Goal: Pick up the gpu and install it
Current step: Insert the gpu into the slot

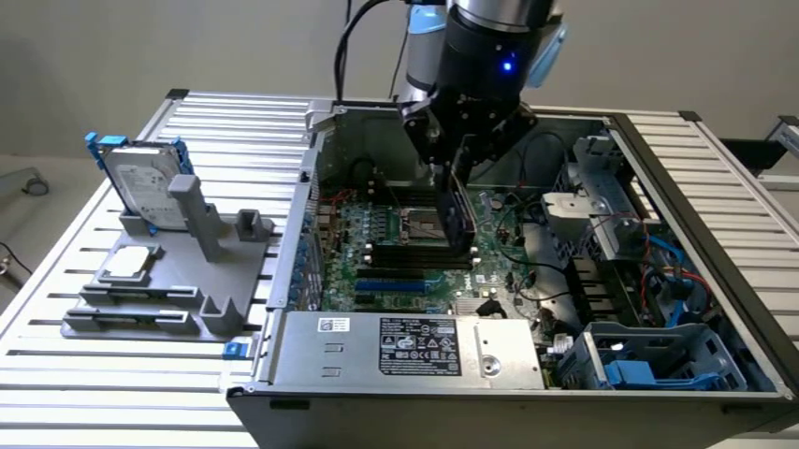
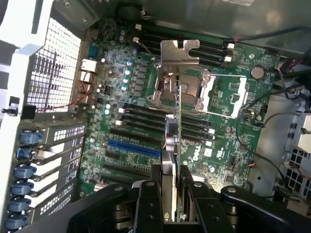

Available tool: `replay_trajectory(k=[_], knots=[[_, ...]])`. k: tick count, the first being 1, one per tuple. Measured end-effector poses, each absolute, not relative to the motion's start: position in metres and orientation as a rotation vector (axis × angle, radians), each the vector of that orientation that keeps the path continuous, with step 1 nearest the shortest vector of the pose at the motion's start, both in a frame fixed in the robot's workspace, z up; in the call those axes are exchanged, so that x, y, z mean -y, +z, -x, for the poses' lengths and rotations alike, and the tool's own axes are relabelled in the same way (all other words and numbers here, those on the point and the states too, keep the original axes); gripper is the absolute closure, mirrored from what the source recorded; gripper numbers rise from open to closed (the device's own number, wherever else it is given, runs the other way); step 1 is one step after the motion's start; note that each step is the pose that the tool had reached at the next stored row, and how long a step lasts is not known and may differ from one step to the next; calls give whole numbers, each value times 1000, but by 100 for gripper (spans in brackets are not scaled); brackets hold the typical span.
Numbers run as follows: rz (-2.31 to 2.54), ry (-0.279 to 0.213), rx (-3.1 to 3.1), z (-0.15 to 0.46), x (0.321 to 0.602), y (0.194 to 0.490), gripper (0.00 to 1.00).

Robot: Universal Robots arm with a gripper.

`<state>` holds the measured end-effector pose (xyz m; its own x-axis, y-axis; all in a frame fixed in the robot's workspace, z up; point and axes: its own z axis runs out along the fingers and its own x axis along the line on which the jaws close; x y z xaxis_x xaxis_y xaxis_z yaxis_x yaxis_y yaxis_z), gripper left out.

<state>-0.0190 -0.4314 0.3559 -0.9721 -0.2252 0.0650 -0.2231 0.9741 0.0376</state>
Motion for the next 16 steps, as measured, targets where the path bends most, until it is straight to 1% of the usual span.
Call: replay_trajectory(k=[16], knots=[[-785,-30,2967,19,431,353,74]])
